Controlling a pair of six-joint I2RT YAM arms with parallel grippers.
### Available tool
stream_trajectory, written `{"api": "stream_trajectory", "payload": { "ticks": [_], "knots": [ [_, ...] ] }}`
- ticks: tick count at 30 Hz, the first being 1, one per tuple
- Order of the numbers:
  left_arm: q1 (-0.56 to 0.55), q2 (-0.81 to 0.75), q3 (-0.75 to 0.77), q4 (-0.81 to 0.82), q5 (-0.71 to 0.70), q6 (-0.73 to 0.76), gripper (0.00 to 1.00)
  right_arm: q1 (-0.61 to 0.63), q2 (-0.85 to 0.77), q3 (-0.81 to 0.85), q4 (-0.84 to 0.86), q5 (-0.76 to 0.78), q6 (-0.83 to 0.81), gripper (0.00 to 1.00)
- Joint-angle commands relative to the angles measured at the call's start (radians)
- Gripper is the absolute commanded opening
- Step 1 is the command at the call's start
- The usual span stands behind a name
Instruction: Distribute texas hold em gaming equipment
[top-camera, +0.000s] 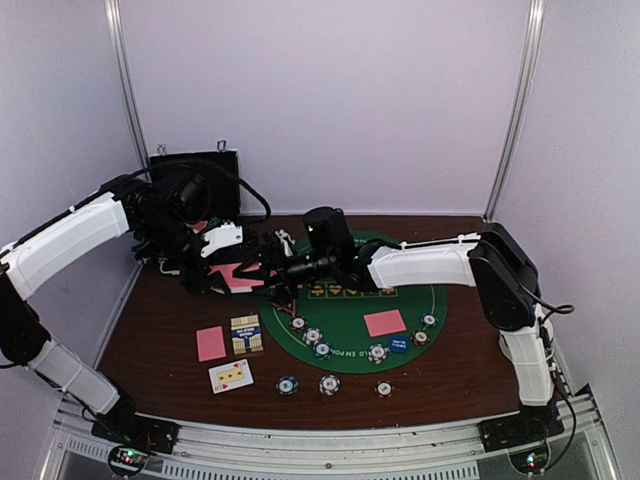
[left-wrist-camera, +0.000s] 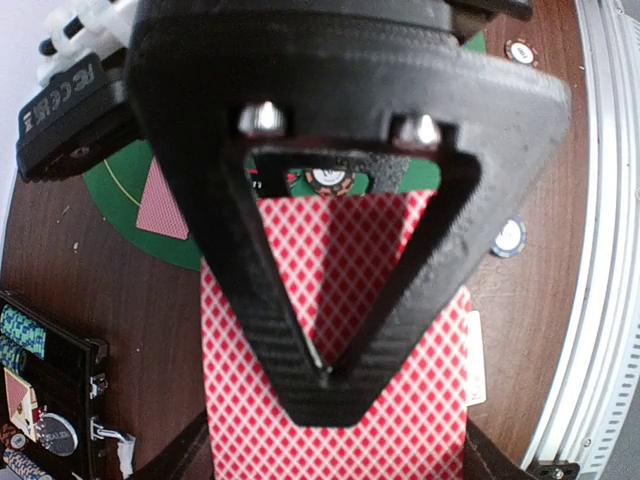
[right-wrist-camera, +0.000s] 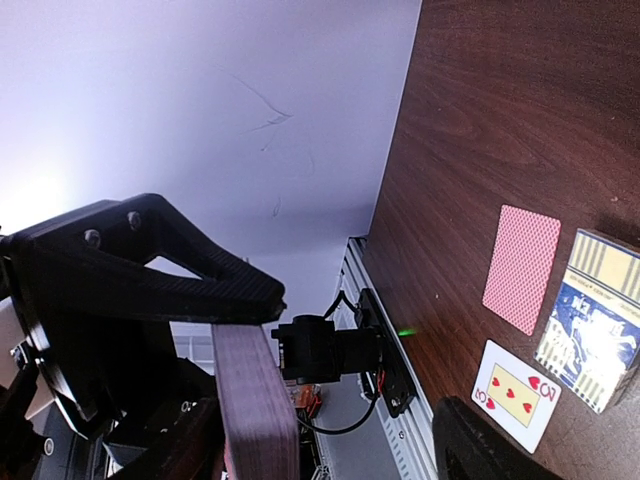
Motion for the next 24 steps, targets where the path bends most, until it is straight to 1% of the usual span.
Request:
{"api": "stream_trajectory", "payload": {
  "ticks": [1,7,13,16,19,24],
  "knots": [
    [0.002,-0.021,0.026,0.034,0.027,-0.005,0.00,-0.027,-0.049,-0.064,-0.054,0.010,-0.033,0.71],
    [0.002,-0.019,0.025,0.034,0.026,-0.007,0.00,-0.031,-0.086,-0.067,-0.041,-0.006,-0.030,0.65],
    [0.002,-0.019,0.023,0.034,0.022,-0.007,0.00,-0.031,-0.145,-0.080,-0.029,-0.022,-0.023,0.66],
    [0.002,-0.019,0.023,0.033,0.023,-0.007,0.00,-0.031,-0.169,-0.094,-0.047,-0.022,-0.033,0.64],
    [0.002,-0.021,0.021,0.033,0.022,-0.007,0.00,-0.031,-0.180,-0.105,-0.053,-0.025,-0.034,0.57],
    [0.002,-0.022,0.018,0.034,0.015,-0.006,0.00,-0.031,-0.187,-0.104,-0.053,-0.033,-0.025,0.40]
  ]
}}
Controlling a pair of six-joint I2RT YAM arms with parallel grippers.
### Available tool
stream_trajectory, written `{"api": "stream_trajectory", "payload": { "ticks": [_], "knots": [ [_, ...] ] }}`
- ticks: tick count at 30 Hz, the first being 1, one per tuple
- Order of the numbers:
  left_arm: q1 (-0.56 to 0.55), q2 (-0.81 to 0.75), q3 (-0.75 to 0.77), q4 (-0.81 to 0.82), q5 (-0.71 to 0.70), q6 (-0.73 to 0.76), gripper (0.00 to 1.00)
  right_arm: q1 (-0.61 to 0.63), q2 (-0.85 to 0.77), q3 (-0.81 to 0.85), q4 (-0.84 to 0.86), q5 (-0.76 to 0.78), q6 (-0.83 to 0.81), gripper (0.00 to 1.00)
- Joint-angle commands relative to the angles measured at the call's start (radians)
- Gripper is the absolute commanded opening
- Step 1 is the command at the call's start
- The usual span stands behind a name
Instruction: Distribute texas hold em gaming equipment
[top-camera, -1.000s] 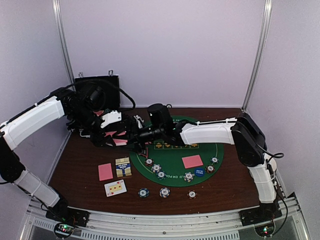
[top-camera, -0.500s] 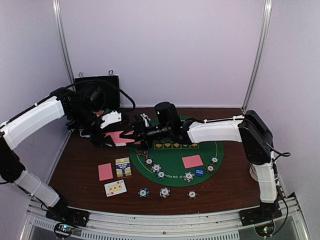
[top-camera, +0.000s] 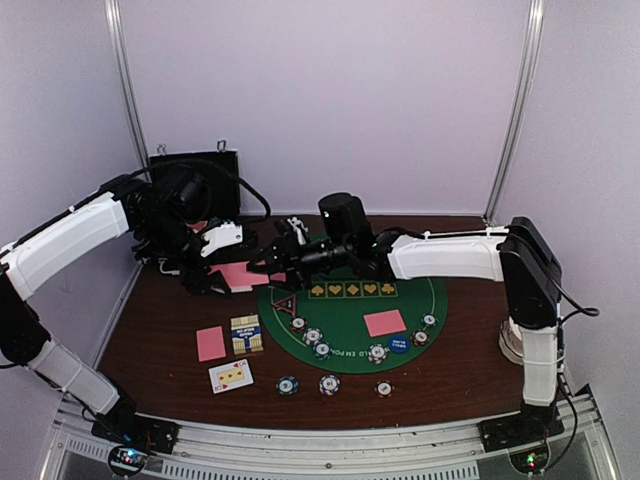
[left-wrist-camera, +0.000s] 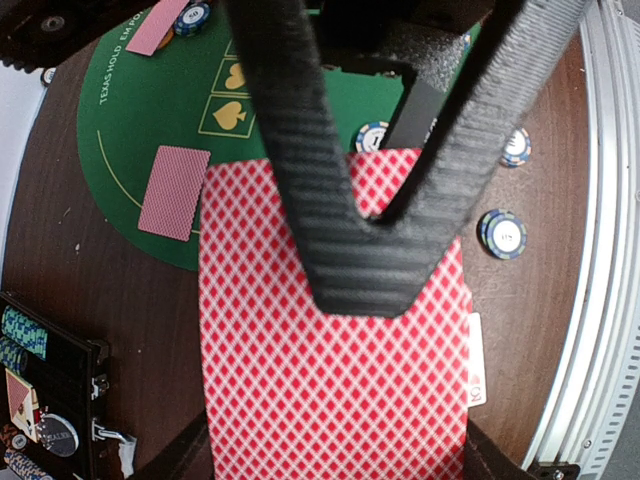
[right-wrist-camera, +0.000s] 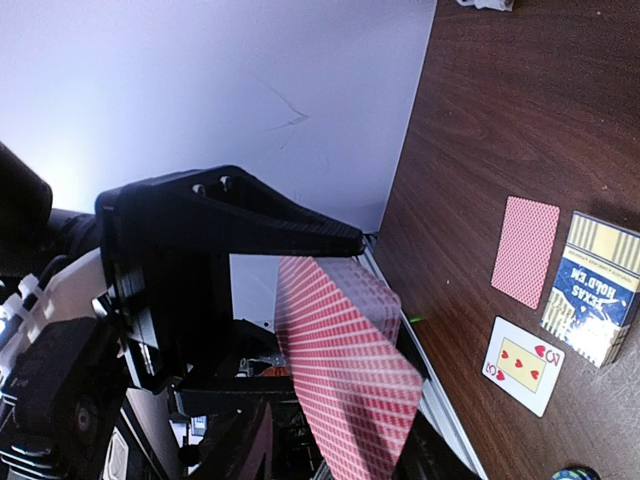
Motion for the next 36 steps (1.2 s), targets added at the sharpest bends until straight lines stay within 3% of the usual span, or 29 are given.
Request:
{"api": "stream_trajectory", "payload": {
  "ticks": [1,17,36],
  "knots": [
    [0.002,-0.022,0.017,0.031,0.011,-0.005,0.00,-0.005,-0.049,-0.015,-0.001,-0.015,0.002,0.37],
    [0.002,-0.023,0.020,0.029,0.008,-0.006,0.00,-0.025,-0.105,-0.060,-0.054,-0.025,-0.021,0.00],
    [0.002,-0.025,0.016,0.026,-0.021,-0.001,0.00,-0.151,-0.180,-0.164,0.016,-0.065,0.024,0.00]
  ]
}}
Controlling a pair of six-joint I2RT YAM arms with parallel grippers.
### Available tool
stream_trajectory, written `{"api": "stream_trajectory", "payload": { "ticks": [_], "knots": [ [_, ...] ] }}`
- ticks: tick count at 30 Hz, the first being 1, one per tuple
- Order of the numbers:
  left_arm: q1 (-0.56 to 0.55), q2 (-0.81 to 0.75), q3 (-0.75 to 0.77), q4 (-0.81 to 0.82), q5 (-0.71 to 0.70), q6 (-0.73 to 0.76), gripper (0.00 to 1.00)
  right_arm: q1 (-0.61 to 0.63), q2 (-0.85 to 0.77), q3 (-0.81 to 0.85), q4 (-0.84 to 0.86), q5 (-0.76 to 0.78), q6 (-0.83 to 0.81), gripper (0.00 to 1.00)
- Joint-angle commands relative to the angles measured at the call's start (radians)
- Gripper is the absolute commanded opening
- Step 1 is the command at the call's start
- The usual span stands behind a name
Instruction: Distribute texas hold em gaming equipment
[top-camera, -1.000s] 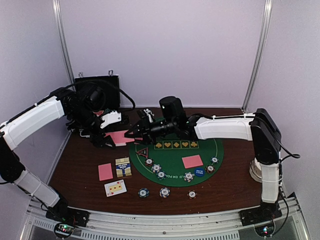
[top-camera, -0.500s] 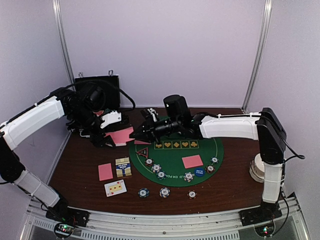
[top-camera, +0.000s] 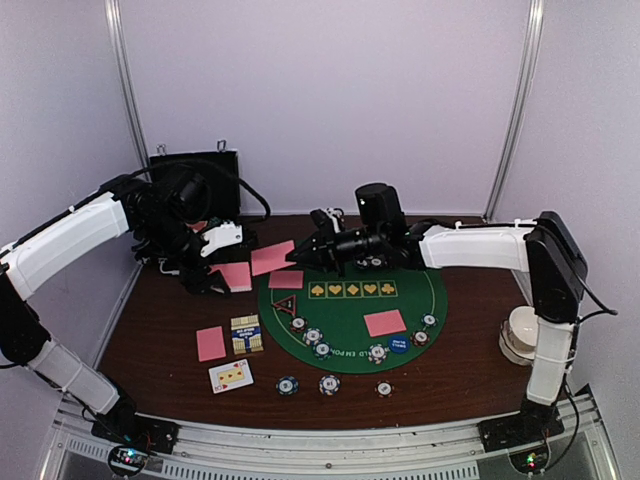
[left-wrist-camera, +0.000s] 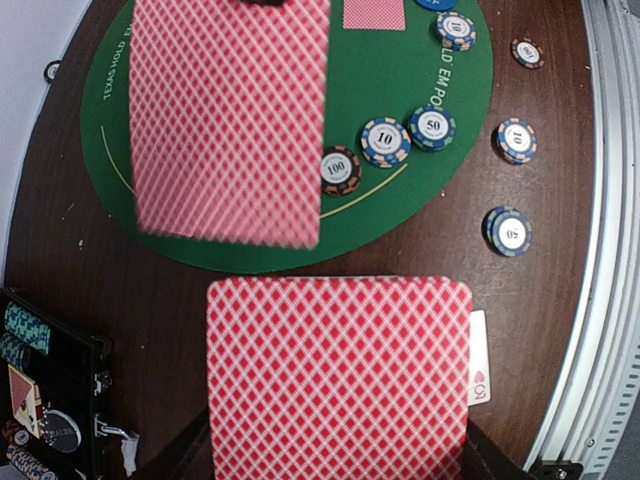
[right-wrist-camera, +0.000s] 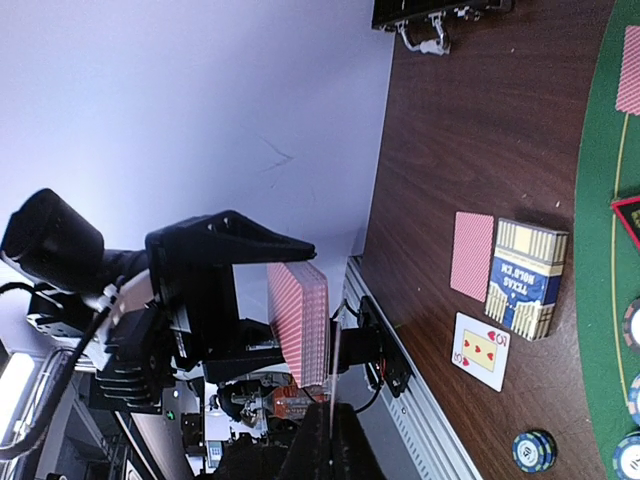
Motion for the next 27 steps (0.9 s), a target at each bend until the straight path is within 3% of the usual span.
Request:
{"api": "stream_trajectory", "payload": {
  "ticks": [1,10,27],
  "knots": [
    [0.002,-0.026,0.015,0.026,-0.014,-0.001,0.00,-0.044,-0.052,-0.018,0.037,-0.025,0.003,0.00],
    [0.002,-0.035,0.008,0.022,-0.017,0.003,0.00,-0.097,0.005,0.035,-0.030,-0.037,-0.050,0.00],
    [0.002,-0.055,-0.008,0.013,-0.018,0.005,0.00,-0.099,0.397,0.449,-0.386,0.054,-0.273,0.00]
  ]
}}
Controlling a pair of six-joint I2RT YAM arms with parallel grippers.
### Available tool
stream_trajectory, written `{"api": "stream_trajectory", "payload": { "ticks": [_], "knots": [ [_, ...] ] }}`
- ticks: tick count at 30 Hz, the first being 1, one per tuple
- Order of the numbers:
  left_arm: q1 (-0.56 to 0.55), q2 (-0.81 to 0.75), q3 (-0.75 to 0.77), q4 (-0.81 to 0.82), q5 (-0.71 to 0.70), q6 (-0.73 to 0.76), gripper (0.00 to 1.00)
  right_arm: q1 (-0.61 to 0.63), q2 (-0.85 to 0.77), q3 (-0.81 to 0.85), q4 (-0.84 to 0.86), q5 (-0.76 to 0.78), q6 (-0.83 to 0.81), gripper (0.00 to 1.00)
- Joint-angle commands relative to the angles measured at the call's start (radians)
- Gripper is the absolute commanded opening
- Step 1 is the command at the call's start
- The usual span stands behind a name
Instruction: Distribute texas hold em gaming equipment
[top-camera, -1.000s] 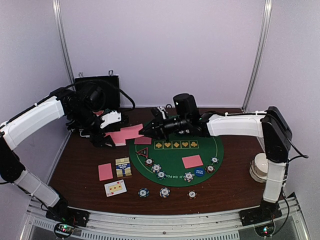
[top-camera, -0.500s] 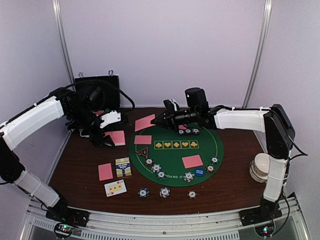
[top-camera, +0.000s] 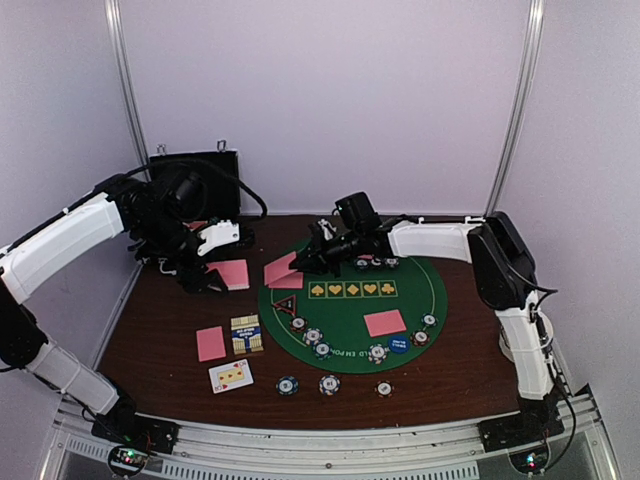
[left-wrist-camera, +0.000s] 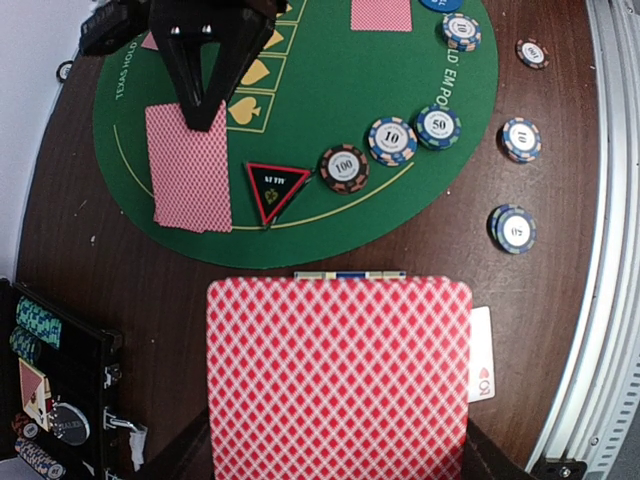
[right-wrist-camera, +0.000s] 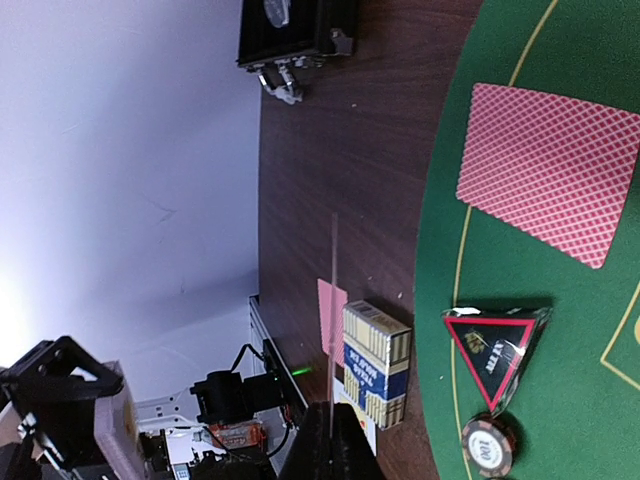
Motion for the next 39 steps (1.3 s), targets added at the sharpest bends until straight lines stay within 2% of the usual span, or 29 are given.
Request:
{"api": "stream_trajectory", "payload": {
  "ticks": [1,11,27,34,37,39],
  "knots": [
    [0.002,-0.031,-0.006,0.014,0.007,0.003,0.00,-0.003,0.082,0.123,-0.107,0.050,-0.076,0.00],
    [0.002,-0.027,-0.003,0.011,0.008,0.003,0.00,-0.013,0.270,0.310,-0.177,0.136,-0.102,0.00],
    [0.002,-0.026,-0.008,0.010,0.016,0.004,0.00,-0.026,0.304,0.330,-0.234,0.177,-0.129,0.00],
    [0.002,-0.026,-0.005,0.010,0.019,0.004,0.00,-0.019,0.306,0.327,-0.259,0.173,-0.140,0.06],
    [0.002,-0.026,-0.006,0.010,0.020,0.004,0.00,-0.010,0.304,0.330,-0.281,0.179,-0.155,0.13],
    [0.002,-0.024,-0.006,0.010,0.019,0.005,0.00,-0.008,0.296,0.330,-0.303,0.189,-0.170,0.23]
  ]
}}
